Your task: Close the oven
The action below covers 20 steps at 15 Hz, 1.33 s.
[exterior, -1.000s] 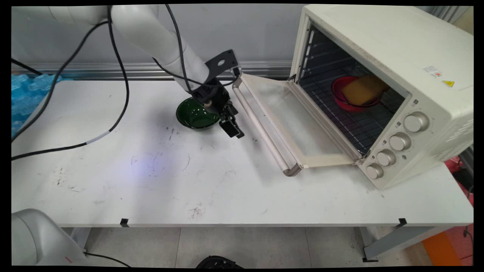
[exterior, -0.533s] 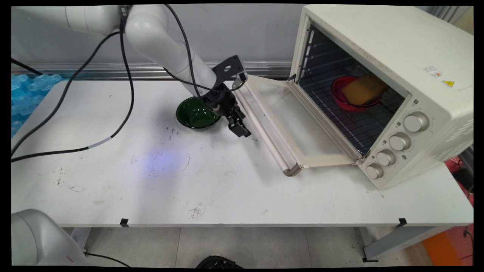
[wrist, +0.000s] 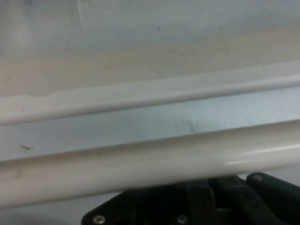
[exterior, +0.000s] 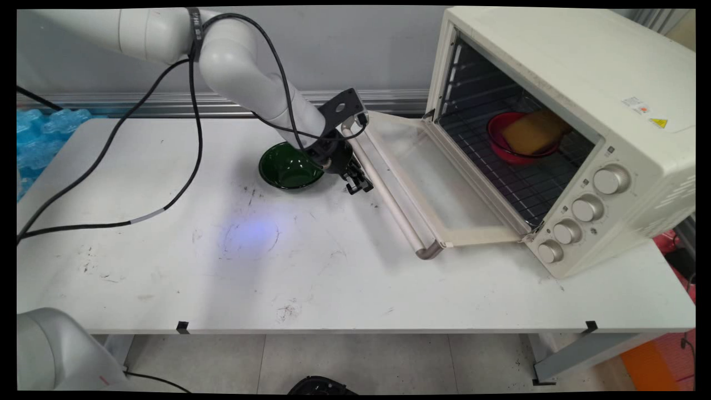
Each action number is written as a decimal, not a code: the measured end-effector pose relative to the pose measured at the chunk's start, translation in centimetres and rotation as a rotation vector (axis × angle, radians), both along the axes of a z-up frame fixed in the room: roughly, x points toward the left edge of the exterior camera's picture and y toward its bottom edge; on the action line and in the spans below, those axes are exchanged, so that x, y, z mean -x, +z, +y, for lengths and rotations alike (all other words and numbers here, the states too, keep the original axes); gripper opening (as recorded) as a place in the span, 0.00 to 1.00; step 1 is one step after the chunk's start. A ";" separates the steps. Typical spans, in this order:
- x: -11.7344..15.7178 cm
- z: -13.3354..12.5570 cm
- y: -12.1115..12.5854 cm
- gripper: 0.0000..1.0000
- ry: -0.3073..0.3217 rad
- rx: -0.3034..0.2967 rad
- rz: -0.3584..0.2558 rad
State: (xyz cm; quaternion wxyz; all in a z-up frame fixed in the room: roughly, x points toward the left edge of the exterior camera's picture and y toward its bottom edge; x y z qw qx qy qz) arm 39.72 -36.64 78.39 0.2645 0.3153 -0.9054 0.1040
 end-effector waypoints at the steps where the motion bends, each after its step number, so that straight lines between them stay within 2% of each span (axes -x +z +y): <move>1: 0.0 -0.1 -0.2 0.00 0.003 0.004 0.006; 12: 0.4 -0.7 -0.7 0.00 0.031 0.045 0.076; 20: 1.5 -0.6 1.0 0.00 0.026 0.096 0.144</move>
